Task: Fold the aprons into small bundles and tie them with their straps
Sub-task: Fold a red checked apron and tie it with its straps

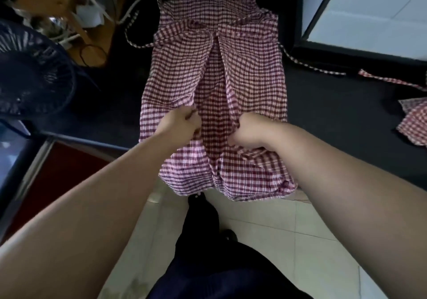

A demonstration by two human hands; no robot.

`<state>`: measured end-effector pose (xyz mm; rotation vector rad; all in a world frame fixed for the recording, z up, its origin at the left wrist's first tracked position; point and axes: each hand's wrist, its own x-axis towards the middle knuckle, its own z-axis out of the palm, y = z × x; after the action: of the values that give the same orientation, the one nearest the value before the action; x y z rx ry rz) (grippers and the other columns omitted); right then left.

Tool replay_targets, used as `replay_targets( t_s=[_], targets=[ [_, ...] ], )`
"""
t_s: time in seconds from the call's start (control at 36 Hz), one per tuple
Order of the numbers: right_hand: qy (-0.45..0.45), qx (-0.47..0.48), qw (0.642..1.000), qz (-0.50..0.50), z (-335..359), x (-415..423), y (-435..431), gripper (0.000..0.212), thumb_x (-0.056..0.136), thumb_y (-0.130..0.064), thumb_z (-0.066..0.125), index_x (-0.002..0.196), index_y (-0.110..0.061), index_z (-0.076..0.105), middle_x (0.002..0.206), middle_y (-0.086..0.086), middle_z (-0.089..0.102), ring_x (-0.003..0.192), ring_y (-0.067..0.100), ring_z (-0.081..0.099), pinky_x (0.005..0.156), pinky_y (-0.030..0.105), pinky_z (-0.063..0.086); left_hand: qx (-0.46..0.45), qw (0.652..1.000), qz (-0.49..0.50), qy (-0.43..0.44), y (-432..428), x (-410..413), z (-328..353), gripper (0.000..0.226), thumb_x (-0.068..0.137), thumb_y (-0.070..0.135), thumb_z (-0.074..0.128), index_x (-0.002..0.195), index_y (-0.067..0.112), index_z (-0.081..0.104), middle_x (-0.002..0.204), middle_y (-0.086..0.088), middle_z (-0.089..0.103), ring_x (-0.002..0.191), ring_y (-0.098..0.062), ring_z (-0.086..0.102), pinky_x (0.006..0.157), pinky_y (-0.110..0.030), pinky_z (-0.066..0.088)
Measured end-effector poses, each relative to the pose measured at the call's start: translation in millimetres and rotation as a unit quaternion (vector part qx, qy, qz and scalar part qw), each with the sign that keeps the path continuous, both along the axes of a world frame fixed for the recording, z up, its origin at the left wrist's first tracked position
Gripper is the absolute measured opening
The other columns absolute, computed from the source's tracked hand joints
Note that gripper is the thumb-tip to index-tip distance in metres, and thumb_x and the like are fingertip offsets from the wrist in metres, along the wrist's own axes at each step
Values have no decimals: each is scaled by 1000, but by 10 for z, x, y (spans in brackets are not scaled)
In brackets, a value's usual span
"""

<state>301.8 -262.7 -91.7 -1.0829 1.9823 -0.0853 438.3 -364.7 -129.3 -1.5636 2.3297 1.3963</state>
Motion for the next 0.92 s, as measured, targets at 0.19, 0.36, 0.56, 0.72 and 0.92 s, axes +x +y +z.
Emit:
replay_targets(
  t_s=[0.19, 0.36, 0.56, 0.72, 0.92],
  targets=[
    [129, 164, 963, 171, -41, 122, 176, 61, 83, -45, 65, 135, -19, 48, 131, 1, 55, 116, 28, 54, 102, 42, 41, 37, 969, -213, -117, 222, 117, -69, 38, 99, 36, 49, 136, 34, 52, 137, -2, 54, 114, -24, 58, 99, -35, 46],
    [110, 118, 968, 195, -121, 131, 314, 38, 92, -14, 48, 130, -16, 54, 114, 4, 59, 96, 25, 58, 83, 28, 49, -108, 927, -289, -212, 391, 142, -132, 49, 101, 28, 38, 142, 53, 31, 153, 4, 20, 139, -26, 15, 113, -46, 16],
    [80, 79, 987, 112, -328, 107, 231, 52, 94, -20, 47, 145, -22, 35, 135, 4, 51, 108, 25, 55, 92, 30, 47, -77, 949, -265, -151, 294, 126, -194, 59, 102, 25, 36, 154, 33, 9, 157, 5, 13, 138, -21, 29, 111, -43, 32],
    [81, 89, 987, 105, -285, 28, -10, 66, 92, -17, 55, 150, -19, 24, 142, 6, 42, 118, 26, 51, 94, 29, 44, -114, 935, -280, -187, 23, 19, -265, 69, 98, 18, 47, 154, 34, 8, 160, 2, -13, 148, -27, 5, 119, -45, 20],
    [100, 12, 992, 71, -285, -294, -414, 46, 93, -17, 47, 139, -20, 41, 147, 13, 29, 121, 31, 46, 105, 34, 37, -119, 945, -248, -178, -486, -304, -308, 75, 98, 7, 46, 153, 36, 4, 159, -1, -23, 148, -27, -12, 121, -46, 5]
  ],
)
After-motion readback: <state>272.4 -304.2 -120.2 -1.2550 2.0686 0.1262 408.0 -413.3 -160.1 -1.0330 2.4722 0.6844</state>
